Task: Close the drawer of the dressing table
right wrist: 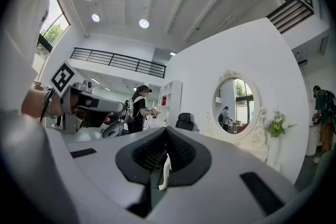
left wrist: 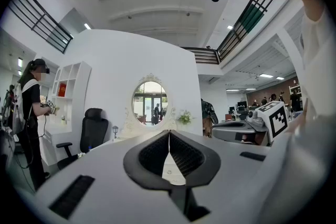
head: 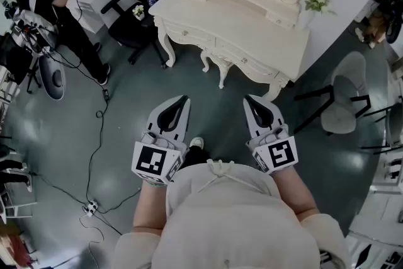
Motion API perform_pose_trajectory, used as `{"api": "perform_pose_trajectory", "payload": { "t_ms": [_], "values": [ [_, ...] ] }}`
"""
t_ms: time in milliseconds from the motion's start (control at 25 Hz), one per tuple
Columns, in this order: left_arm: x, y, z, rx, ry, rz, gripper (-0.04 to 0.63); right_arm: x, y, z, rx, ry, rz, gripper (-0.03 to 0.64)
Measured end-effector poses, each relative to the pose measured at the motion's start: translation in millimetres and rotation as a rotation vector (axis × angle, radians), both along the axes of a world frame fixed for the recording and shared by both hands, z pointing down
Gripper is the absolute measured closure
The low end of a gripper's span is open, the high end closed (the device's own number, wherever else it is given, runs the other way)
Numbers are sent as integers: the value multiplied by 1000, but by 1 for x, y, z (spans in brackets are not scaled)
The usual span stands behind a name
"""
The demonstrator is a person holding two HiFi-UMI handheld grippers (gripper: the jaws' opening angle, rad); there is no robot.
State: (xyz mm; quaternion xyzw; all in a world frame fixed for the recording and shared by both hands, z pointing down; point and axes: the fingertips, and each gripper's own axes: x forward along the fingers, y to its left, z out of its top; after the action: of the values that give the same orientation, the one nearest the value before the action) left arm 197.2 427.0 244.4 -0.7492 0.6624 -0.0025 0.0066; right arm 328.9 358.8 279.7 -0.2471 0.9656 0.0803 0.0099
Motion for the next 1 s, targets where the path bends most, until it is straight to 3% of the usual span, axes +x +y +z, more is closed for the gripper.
{"api": "perform_pose_trajectory", "payload": {
  "t_ms": [320, 720, 760, 800, 840, 1000],
  "values": [
    [6, -7, 6, -17, -7, 7, 576, 6, -12, 4, -31, -6, 34, 615],
    [6, -23, 6, -11, 14, 15, 574, 1, -24, 4, -38, -33, 3, 612],
    [4, -26, 6, -4, 26, 11, 525, 0, -27, 5, -42, -34, 4, 612],
    [0, -30, 6, 2, 34, 4, 345, -2, -31, 5, -47, -34, 5, 612],
    [-4, -33, 6, 4, 36, -7, 253, -4, -34, 6, -50, -35, 5, 612],
    [-34, -46, 7, 1, 37, -64, 245, -21, -46, 10, -57, -25, 2, 612]
  ]
}}
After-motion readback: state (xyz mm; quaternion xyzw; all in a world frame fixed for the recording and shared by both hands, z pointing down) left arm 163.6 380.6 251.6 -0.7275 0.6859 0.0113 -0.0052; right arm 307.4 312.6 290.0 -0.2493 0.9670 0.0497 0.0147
